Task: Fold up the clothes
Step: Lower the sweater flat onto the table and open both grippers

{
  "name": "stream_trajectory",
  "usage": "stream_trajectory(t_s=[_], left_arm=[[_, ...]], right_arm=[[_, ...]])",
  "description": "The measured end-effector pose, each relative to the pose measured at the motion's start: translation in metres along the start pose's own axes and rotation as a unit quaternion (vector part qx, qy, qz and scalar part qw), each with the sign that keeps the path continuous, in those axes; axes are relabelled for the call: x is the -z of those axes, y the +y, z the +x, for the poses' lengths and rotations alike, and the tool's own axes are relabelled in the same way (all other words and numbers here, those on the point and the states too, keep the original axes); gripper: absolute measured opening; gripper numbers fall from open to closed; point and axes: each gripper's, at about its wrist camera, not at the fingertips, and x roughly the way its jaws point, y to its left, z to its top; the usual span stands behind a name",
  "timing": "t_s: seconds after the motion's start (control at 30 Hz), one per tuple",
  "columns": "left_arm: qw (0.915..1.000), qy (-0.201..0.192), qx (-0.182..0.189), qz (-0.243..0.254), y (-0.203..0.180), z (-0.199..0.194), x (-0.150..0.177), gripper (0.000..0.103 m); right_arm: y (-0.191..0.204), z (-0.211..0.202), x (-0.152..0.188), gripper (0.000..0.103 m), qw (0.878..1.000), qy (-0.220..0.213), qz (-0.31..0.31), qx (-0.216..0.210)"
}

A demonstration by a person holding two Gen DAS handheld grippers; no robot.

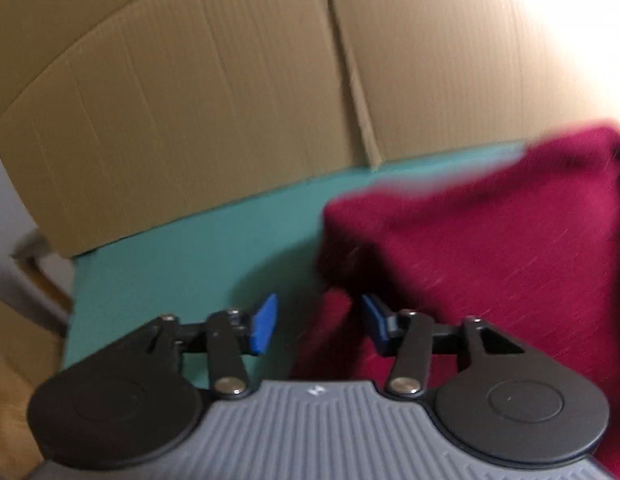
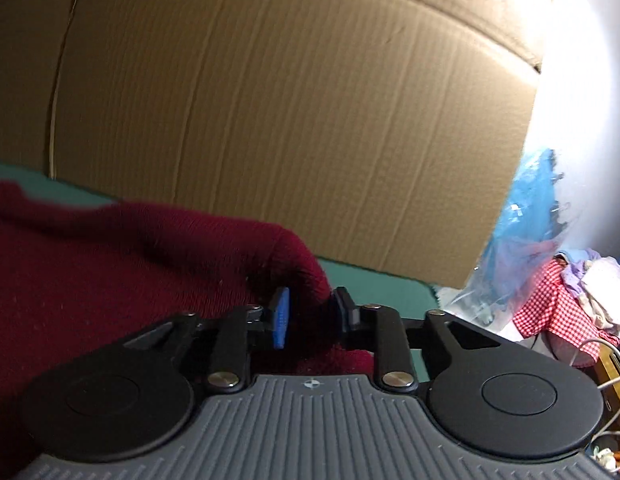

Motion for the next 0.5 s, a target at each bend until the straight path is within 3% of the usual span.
stream_trajectory(t_s=[0.07,0.17,0.27,0.33,0.5], left_arm=[[0.9999,0.003,-0.009,0.012,0.008,-0.003,0.007,0.057],[0.9997,-0.009,-0.006,0.021,0.018,-0.026,0.008,0.055],[0.9979,-0.03,0.016,0.055,0.009,-0.076,0.028,0.064],[0.9967,-0.037,0.039,0.061,0.002,-0.102,0.047,0.074],[0.9937,-0.023,0.09,0.063,-0.019,-0.153,0.09,0.074]], right_arm=[[-0.008,-0.003,-0.001,0.038,1.0,-0.004,0.0,-0.016],[-0.048,-0.032,-0.006,0.038,0.996,-0.028,0.071,-0.043],[-0.091,-0.085,0.008,0.045,0.981,-0.037,0.154,-0.109],[-0.1,-0.121,0.03,0.049,0.974,-0.017,0.163,-0.158],[-0.087,-0.204,0.098,0.048,0.969,0.057,0.119,-0.211]])
